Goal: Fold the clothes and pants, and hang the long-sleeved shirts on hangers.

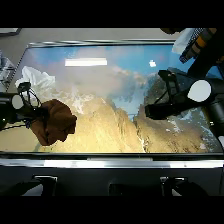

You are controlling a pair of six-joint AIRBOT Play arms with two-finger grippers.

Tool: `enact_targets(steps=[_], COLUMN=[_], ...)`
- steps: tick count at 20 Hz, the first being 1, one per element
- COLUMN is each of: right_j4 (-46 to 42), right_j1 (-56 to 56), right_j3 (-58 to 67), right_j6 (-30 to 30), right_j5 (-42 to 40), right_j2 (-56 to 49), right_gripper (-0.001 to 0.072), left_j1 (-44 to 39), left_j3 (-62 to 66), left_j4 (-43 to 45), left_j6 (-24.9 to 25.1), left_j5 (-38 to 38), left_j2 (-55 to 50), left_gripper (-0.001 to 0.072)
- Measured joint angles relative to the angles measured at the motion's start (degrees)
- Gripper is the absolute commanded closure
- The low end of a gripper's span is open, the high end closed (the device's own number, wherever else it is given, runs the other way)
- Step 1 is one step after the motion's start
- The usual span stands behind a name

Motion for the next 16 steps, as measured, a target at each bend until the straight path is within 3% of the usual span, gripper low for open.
enact_targets(steps=[1, 7, 8, 10, 14, 16], right_j4=[0.00, 0.02, 0.02, 0.02, 0.02, -0.46], right_j1=[0.00, 0.00, 0.00, 0.00, 0.00, 0.00], right_j3=[0.00, 0.00, 0.00, 0.00, 0.00, 0.00], right_j6=[0.02, 1.57, 1.99, 2.34, 3.93, 4.46], right_j5=[0.35, 0.81, 0.79, 0.66, 0.46, 0.46], right_j2=[0.00, 0.00, 0.00, 0.00, 0.00, 0.00], right_gripper=[0.0504, 0.0502, 0.0502, 0.0501, 0.0502, 0.0502], left_j1=[0.24, 0.68, 0.68, 0.68, 0.70, 0.04], left_j3=[-0.59, -1.90, -1.97, -2.03, -1.86, -1.73], left_j4=[0.59, 1.03, 0.68, -0.35, -4.24, -10.38], left_j6=[0.00, -1.03, -1.14, -1.25, 2.73, 6.36], left_j5=[1.64, 6.19, 6.43, 6.69, 5.88, 5.22], left_j2=[-1.11, -8.87, -10.10, -12.35, -13.84, -13.70], left_gripper=[-0.0013, 0.0004, 0.0125, 0.0676, 0.0689, 0.0689])
